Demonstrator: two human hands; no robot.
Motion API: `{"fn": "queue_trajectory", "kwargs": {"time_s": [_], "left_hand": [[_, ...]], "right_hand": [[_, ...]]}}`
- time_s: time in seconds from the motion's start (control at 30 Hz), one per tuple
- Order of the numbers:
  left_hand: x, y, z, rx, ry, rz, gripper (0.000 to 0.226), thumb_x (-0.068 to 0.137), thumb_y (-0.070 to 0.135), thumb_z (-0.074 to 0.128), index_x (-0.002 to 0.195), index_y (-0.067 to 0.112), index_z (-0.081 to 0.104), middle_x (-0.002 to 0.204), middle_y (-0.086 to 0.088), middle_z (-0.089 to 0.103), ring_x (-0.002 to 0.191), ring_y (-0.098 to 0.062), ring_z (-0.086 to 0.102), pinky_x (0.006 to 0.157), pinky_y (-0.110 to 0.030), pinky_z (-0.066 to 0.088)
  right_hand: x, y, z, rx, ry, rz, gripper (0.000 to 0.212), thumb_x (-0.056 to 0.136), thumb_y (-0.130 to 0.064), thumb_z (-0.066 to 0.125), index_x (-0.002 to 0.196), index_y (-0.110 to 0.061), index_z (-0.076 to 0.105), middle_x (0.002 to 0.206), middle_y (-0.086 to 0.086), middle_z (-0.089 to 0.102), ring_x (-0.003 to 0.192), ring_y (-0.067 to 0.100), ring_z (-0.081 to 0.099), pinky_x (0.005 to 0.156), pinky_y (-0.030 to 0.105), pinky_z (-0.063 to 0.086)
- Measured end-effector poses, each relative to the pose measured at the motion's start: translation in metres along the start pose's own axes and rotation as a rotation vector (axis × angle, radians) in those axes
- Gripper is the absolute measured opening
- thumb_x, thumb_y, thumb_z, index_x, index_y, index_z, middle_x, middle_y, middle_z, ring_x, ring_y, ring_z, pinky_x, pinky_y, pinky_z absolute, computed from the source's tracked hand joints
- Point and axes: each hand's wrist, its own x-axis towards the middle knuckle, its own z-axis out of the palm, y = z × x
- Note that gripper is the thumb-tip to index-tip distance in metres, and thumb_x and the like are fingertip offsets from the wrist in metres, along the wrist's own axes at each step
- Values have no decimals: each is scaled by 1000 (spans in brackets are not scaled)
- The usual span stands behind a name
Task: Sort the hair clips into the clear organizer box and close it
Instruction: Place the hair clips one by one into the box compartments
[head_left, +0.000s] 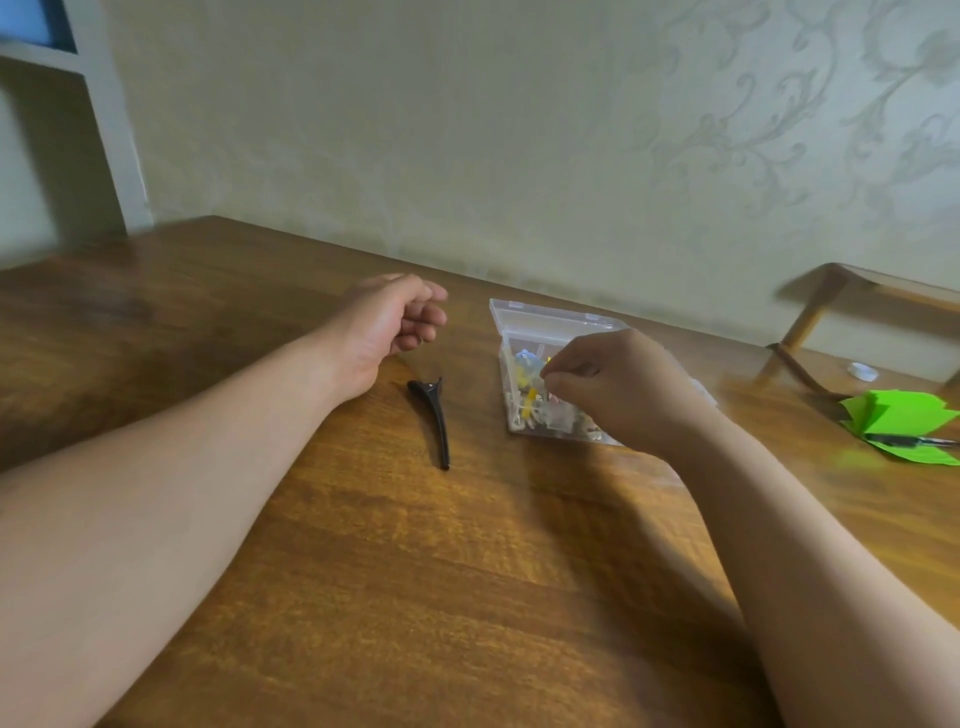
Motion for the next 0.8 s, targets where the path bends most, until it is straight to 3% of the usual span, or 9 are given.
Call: {"fn": "queue_trajectory", "kwargs": {"time_s": [0.1,0.2,0.3,0.43,0.53,0.67,0.8], "left_hand": [[-1,1,0,13,5,1,29,104,18,49,117,12,74,85,-1,75,76,-13,66,71,-29,50],[-1,3,1,27,25,-3,28,103,19,50,113,14,75,85,-1,76,77,-14,67,71,-28,51],[1,2,1,13,30,-25,26,103,20,51,111,14,75,84,0,75,73,-14,66,71,-29,50],[5,1,0,-60,11,-46,27,104,21,49,114,12,73,80,0,74,72,-13,63,73,-30,47],[8,1,1,-104,34,-62,27,104,20,48,114,12,72,78,1,73,69,-13,62,67,-27,46],[6,1,2,-105,39,-57,29,104,18,48,118,10,72,83,-1,71,68,-11,61,67,-25,45],[7,1,1,-146,48,-63,28,103,18,48,116,11,72,81,-1,72,69,-12,61,69,-26,45]], "right_hand": [[-4,-7,-2,-34,51,-24,16,98,-25,66,100,-31,80,90,-19,75,85,-4,67,67,14,48],[-9,-24,2,-38,123,-118,18,98,-25,64,106,-32,79,95,-19,75,90,5,69,80,30,57],[-15,-47,17,-194,156,-349,23,99,-29,62,116,-37,75,107,-19,73,106,12,63,94,41,51],[-17,-77,42,-469,34,-523,49,93,-19,53,136,-40,61,126,-14,68,122,22,54,95,47,41],[-18,-79,55,-564,-59,-581,39,87,-19,55,121,-35,64,114,-13,66,113,23,56,90,46,40],[-20,-75,55,-562,-41,-599,15,98,-28,59,110,-29,66,113,-7,62,107,24,55,91,49,43],[-26,-77,56,-503,-32,-593,14,98,-36,60,105,-24,64,108,-2,61,105,27,55,90,49,43]]}}
